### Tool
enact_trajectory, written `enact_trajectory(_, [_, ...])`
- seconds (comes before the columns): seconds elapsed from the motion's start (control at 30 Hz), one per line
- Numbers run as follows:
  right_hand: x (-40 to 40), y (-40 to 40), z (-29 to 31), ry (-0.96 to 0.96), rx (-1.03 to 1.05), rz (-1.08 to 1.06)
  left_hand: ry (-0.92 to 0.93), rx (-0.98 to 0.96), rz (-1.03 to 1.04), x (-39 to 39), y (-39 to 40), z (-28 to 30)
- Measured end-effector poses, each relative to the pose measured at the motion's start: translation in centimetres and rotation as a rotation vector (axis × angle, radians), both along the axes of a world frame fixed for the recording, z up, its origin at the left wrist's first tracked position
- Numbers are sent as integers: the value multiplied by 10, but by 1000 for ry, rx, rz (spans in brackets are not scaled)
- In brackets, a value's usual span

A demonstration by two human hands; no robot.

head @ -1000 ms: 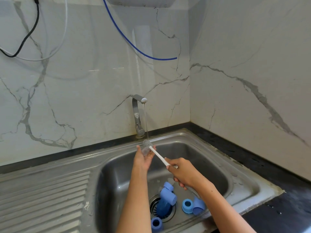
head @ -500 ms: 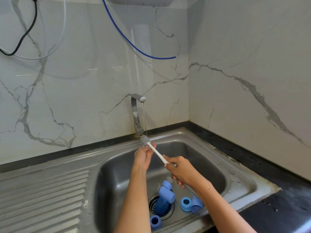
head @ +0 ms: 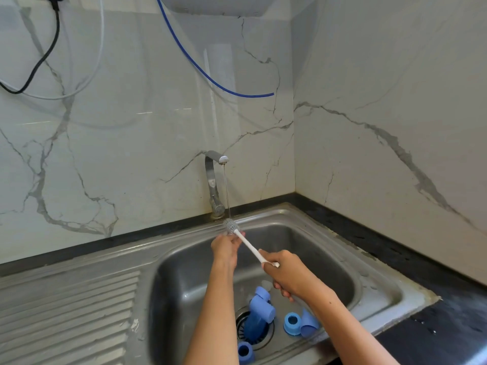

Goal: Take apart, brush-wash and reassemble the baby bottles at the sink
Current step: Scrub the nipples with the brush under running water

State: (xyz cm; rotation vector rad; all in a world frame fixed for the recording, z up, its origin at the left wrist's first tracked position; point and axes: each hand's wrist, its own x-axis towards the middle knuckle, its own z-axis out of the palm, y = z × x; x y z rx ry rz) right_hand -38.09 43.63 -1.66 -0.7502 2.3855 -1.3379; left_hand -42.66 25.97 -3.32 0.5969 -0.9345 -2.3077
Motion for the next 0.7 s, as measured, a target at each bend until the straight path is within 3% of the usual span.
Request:
enact_trajectory(0.13, [-1, -5, 2, 35, -8, -37, -9, -80, -77, -1, 11, -1])
enact_trajectory(0.27, [2, 3, 1, -32, -7, 20, -18, 84, 118, -2, -8, -4])
enact_trajectory(0.37, [4, 4, -1, -54, 34, 44, -68, 138, 155, 2, -13, -7])
enact_trajectory(0.57, [3, 0, -1, -7, 25, -13, -127, -104, -11, -7, 5, -8])
enact_trajectory(0.7, [0, 1, 1, -35, -22, -21, -127, -97, -5, -6, 3, -4])
